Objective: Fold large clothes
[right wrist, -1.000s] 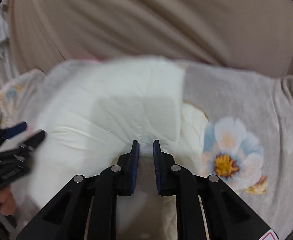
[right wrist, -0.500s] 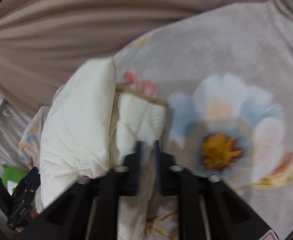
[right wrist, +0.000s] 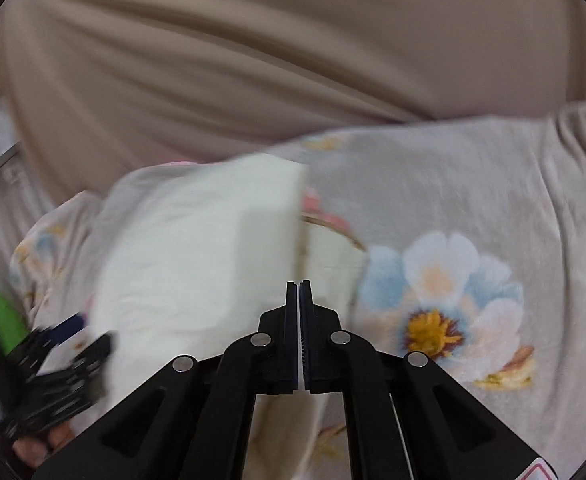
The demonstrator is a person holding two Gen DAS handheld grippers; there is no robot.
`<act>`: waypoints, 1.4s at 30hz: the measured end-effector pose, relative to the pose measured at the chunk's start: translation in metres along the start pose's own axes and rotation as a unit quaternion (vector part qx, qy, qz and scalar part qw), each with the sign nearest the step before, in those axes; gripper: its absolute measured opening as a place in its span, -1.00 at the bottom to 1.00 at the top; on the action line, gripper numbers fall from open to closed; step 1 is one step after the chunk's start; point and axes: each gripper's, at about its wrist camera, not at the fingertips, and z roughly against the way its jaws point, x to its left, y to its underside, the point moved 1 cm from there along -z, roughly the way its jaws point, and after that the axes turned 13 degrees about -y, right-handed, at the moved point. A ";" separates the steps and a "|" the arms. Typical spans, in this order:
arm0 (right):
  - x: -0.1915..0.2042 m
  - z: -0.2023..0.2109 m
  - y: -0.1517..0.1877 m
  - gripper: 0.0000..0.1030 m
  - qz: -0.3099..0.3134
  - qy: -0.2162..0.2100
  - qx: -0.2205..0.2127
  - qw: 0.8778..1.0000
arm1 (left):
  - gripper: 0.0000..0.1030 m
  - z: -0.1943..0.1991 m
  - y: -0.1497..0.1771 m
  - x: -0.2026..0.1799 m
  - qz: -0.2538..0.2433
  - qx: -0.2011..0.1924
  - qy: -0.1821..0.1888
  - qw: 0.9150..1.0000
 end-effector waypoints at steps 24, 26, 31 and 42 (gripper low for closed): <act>0.028 -0.002 0.085 -0.89 0.013 0.044 0.066 0.997 | 0.63 0.027 0.057 0.019 0.016 0.034 0.010 0.999; 0.034 0.015 0.090 -0.82 0.012 0.039 0.054 0.998 | 0.65 0.038 0.068 0.019 0.024 0.033 0.014 0.999; 0.046 0.029 0.131 -0.45 0.013 0.064 0.065 0.996 | 0.69 0.050 0.101 0.005 0.020 0.051 0.019 0.998; 0.043 0.033 0.199 -0.13 -0.012 0.101 0.070 0.992 | 0.72 0.061 0.134 -0.006 0.032 0.050 -0.010 0.998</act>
